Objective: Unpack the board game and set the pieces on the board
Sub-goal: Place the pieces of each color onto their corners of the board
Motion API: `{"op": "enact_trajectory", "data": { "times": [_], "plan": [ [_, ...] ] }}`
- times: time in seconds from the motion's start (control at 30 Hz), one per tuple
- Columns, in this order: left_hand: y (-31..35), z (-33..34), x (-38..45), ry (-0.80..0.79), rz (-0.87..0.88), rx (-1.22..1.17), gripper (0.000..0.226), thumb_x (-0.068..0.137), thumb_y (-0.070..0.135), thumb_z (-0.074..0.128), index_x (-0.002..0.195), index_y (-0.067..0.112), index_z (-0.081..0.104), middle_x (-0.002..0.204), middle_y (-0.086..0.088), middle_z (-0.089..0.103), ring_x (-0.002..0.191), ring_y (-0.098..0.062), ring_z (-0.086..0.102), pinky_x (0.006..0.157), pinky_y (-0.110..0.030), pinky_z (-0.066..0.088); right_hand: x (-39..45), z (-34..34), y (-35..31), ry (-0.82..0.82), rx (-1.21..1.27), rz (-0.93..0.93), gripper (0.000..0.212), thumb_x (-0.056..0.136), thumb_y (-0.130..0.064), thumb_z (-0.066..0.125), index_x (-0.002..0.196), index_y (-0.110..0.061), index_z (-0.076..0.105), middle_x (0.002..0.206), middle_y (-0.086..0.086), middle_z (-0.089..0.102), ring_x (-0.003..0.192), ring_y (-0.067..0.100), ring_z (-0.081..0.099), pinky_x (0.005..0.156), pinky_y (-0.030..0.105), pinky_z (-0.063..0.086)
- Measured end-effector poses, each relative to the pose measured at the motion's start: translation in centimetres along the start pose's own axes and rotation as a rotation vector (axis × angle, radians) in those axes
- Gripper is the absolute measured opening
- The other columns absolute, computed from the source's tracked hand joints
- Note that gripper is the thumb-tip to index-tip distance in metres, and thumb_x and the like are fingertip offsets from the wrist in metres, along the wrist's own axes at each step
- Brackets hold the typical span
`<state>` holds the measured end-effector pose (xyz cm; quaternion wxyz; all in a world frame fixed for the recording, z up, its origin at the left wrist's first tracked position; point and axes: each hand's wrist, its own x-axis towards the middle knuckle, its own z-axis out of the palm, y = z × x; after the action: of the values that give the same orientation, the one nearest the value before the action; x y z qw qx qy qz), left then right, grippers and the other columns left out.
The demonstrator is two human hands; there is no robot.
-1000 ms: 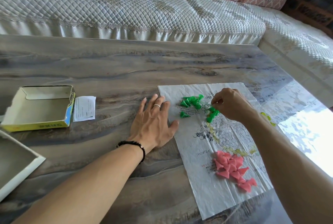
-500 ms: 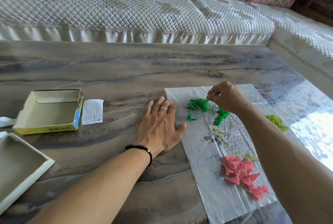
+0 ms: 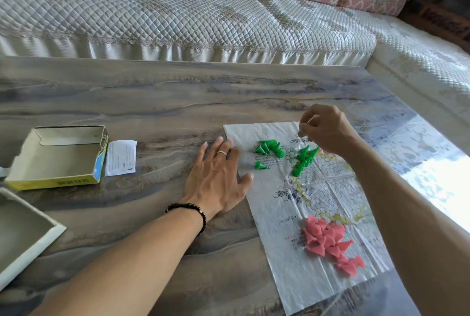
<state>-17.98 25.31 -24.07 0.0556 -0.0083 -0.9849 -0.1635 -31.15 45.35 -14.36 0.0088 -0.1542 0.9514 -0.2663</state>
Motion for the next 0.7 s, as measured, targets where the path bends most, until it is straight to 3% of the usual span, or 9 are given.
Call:
{"op": "enact_trajectory", "data": {
  "times": [0.07, 0.13, 0.27, 0.37, 0.5, 0.7],
  "plan": [
    [0.0, 0.0, 0.0, -0.005, -0.004, 0.003, 0.065, 0.094, 0.057, 0.031, 0.145, 0.017, 0.029, 0.159, -0.006, 0.023, 0.149, -0.023, 0.008, 0.121, -0.046, 0.006, -0.8, -0.3, 0.2, -0.023, -0.002, 0.008, 0.012, 0.086, -0.004, 0.064, 0.094, -0.008, 0.058, 0.073, 0.007, 0.070, 0.047, 0.007, 0.057, 0.042, 0.016, 0.044],
    [0.0, 0.0, 0.0, -0.009, -0.006, 0.005, 0.066, 0.094, 0.058, 0.030, 0.146, 0.017, 0.028, 0.160, -0.006, 0.022, 0.150, -0.023, 0.008, 0.121, -0.046, 0.005, -1.4, -0.4, 0.6, -0.021, 0.003, 0.026, 0.022, 0.084, -0.008, 0.069, 0.100, -0.011, 0.054, 0.073, 0.007, 0.068, 0.051, 0.010, 0.056, 0.047, 0.019, 0.044],
    [0.1, 0.0, 0.0, 0.003, -0.003, 0.004, 0.065, 0.094, 0.058, 0.031, 0.146, 0.018, 0.029, 0.159, -0.005, 0.023, 0.149, -0.023, 0.009, 0.122, -0.045, 0.005, -1.6, -0.7, 1.3, -0.018, -0.065, 0.044, 0.017, 0.079, -0.013, 0.076, 0.091, -0.007, 0.066, 0.077, 0.008, 0.069, 0.063, 0.015, 0.061, 0.055, 0.022, 0.049],
    [0.1, 0.0, 0.0, 0.004, -0.005, 0.002, 0.066, 0.094, 0.058, 0.031, 0.146, 0.018, 0.030, 0.159, -0.005, 0.023, 0.149, -0.023, 0.009, 0.122, -0.045, 0.006, -1.9, -0.7, 1.4, -0.025, -0.157, -0.020, 0.011, 0.085, -0.011, 0.069, 0.094, -0.008, 0.074, 0.080, 0.003, 0.070, 0.063, 0.009, 0.061, 0.057, 0.015, 0.049],
    [0.1, 0.0, 0.1, 0.000, -0.004, 0.004, 0.066, 0.094, 0.058, 0.031, 0.146, 0.018, 0.029, 0.160, -0.005, 0.022, 0.149, -0.023, 0.009, 0.122, -0.045, 0.006, -2.2, -0.4, 0.8, -0.131, -0.245, -0.068, 0.018, 0.088, -0.002, 0.059, 0.098, -0.006, 0.074, 0.083, 0.001, 0.069, 0.052, 0.002, 0.055, 0.044, 0.007, 0.042],
    [0.1, 0.0, 0.1, 0.000, -0.001, 0.003, 0.067, 0.094, 0.058, 0.031, 0.147, 0.017, 0.029, 0.160, -0.006, 0.022, 0.149, -0.024, 0.009, 0.122, -0.045, 0.006, -2.3, -0.4, 0.0, -0.171, -0.307, -0.060, 0.009, 0.082, -0.002, 0.068, 0.082, -0.010, 0.073, 0.075, -0.003, 0.067, 0.060, 0.000, 0.058, 0.051, 0.001, 0.043]
  ]
}}
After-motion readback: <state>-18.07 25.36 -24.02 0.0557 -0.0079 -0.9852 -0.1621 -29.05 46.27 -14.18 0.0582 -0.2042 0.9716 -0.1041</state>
